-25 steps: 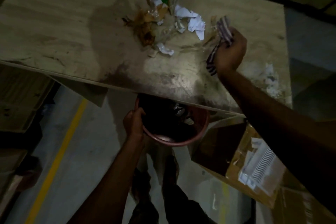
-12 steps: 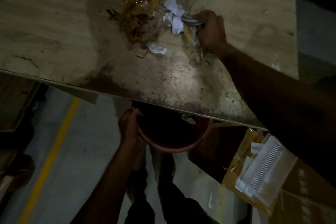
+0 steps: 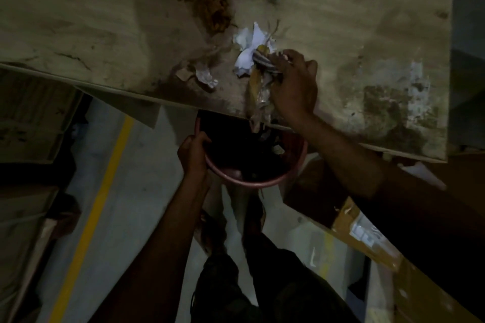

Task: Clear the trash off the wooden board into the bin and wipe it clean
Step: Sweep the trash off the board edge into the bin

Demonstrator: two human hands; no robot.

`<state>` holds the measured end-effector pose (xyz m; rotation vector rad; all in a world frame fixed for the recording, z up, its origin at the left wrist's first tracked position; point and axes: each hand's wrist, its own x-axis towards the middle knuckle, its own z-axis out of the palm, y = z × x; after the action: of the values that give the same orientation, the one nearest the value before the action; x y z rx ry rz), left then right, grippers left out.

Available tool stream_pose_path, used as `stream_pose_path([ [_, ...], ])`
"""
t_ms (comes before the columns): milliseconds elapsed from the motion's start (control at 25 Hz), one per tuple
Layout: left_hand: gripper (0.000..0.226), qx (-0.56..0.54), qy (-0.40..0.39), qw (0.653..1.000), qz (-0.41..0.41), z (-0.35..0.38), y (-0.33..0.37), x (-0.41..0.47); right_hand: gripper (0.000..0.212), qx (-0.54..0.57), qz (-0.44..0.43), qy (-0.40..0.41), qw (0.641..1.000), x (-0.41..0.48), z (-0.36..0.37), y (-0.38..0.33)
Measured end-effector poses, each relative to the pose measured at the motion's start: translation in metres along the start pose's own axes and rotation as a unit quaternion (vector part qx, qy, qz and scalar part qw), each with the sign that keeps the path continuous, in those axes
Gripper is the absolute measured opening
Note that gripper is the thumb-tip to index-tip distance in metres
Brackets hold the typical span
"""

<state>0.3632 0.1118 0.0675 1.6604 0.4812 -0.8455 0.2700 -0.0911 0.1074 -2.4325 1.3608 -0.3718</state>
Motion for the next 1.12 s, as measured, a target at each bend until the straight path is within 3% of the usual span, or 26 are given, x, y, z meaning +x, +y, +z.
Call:
stream_pose_path([
  [200, 0.026, -0.034, 0.015, 0.999, 0.009, -0.031, 0.006, 0.006, 0.043, -0.002, 0.011, -0.028, 1.000, -0.072, 0.003, -0.033],
  [480, 0.028, -0.056, 0.016, 0.998, 0.000, -0.064, 0.007, 0.000, 0.061, -0.037, -0.164, -0.140, 0.976, -0.148, 0.002, -0.068],
  [600, 0.029, -0.063, 0.015, 0.998, 0.000, -0.072, 0.005, -0.005, 0.055, -0.013, -0.121, -0.119, 0.985, -0.134, 0.006, -0.066],
  [760, 0.029, -0.075, 0.006, 0.997, -0.005, -0.078, 0.005, -0.006, 0.052, 0.048, -0.114, -0.188, 0.974, -0.111, 0.003, -0.064],
  [1000, 0.033, -0.082, 0.006, 0.997, 0.006, -0.073, 0.009, -0.004, 0.048, 0.110, -0.140, -0.104, 0.979, -0.105, -0.004, -0.069],
  [1120, 0.031, -0.080, 0.011, 0.997, 0.009, -0.066, 0.008, 0.002, 0.044, 0.139, -0.125, 0.067, 0.980, -0.057, -0.011, -0.069],
])
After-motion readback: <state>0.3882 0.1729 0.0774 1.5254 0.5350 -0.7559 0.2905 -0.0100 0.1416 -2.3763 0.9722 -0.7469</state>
